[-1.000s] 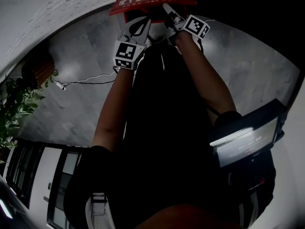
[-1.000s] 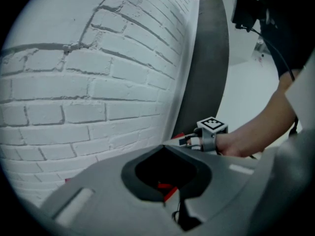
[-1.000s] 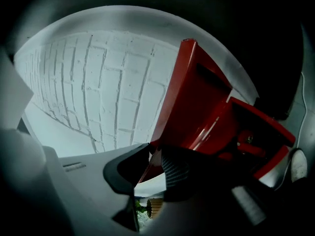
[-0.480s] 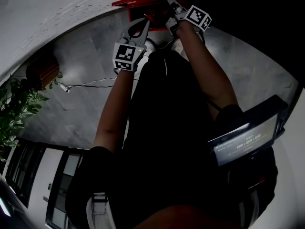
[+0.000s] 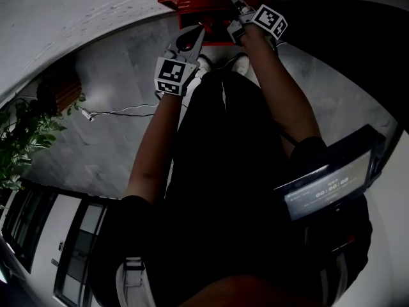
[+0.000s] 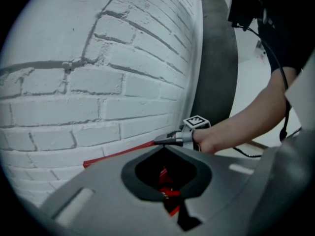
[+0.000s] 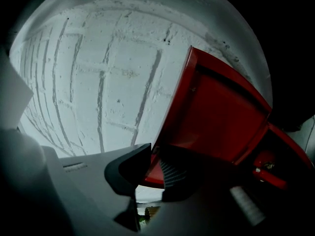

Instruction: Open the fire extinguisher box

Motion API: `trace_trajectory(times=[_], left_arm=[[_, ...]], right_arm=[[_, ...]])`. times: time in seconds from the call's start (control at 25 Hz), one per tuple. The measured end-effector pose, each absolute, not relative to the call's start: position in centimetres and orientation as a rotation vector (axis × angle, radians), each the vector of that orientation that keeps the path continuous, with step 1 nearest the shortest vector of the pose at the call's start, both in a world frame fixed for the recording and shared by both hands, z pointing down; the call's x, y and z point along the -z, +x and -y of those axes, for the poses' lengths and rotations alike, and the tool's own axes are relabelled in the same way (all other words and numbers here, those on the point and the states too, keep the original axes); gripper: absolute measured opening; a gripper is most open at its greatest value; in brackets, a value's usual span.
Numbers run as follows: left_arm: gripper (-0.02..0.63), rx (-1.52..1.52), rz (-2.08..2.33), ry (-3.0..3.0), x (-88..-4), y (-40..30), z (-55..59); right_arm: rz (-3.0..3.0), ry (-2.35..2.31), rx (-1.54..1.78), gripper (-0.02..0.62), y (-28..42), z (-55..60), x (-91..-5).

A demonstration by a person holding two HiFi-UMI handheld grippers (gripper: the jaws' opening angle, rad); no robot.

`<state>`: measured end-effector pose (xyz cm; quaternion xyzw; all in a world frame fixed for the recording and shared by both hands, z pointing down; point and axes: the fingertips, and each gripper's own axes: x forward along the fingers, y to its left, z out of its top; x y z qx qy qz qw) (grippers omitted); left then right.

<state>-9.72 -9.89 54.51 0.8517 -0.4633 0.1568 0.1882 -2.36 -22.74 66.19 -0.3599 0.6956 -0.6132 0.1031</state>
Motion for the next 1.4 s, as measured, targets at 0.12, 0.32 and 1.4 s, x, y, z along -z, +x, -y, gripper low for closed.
trace_trajectory(times=[0.12,0.32,1.4], left_arm=[[0.002,-0.442,1.302,2.404,-54.1,-9.6,9.9],[0.002,-0.396,1.317,2.388,-53.6,-10.3,10.1],[0.001,0.068,1.353,2.670,-28.3,-8.9,8.2]], right_arm=[[-2.050,-1.072,1.817,0.058,-2.2,23.2,-66.5],[-2.126,-1.087,1.823,0.106,-2.3,23.4,-66.9],[-3.096,-0.602,0.028,0.014,-5.5,8.7,-27.1]])
